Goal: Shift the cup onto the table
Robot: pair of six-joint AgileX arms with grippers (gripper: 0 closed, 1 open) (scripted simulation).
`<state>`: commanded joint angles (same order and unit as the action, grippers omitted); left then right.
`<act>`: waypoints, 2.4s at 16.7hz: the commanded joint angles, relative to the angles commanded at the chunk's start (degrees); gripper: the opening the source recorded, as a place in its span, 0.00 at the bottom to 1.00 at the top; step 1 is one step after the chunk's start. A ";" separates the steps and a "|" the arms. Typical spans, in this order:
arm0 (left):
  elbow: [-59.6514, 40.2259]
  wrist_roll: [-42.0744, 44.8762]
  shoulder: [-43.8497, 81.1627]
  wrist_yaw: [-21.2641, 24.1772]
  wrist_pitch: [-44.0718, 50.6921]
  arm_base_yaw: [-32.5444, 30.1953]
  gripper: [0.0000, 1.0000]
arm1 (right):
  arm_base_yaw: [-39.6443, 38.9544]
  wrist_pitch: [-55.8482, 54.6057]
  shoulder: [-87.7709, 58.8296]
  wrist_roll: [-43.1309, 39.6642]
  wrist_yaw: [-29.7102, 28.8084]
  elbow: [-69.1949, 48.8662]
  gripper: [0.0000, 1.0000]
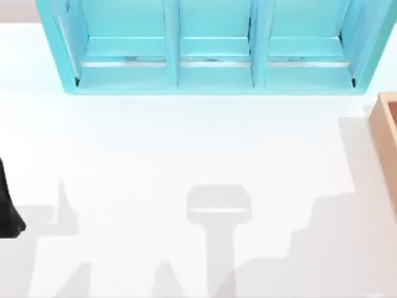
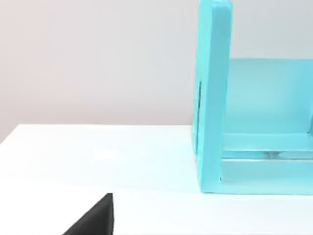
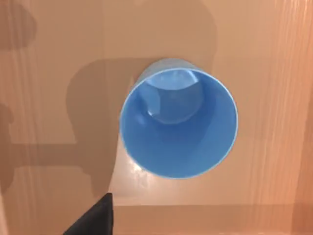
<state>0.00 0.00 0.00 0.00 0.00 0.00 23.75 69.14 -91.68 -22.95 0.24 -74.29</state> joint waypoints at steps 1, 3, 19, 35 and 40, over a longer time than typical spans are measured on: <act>0.00 0.00 0.00 0.00 0.00 0.00 1.00 | 0.49 1.37 -1.76 -0.50 -0.01 -1.66 1.00; 0.00 0.00 0.00 0.00 0.00 0.00 1.00 | 1.02 2.86 -3.78 -1.06 -0.02 -3.48 1.00; 0.00 0.00 0.00 0.00 0.00 0.00 1.00 | 0.67 -18.01 -9.15 -0.65 -0.02 11.85 1.00; 0.00 0.00 0.00 0.00 0.00 0.00 1.00 | 0.77 -19.69 -9.79 -0.72 -0.03 13.21 0.25; 0.00 0.00 0.00 0.00 0.00 0.00 1.00 | 0.77 -19.69 -9.79 -0.72 -0.03 13.21 0.00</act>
<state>0.00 0.00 0.00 0.00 0.00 0.00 24.51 49.45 -101.47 -23.67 0.20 -61.08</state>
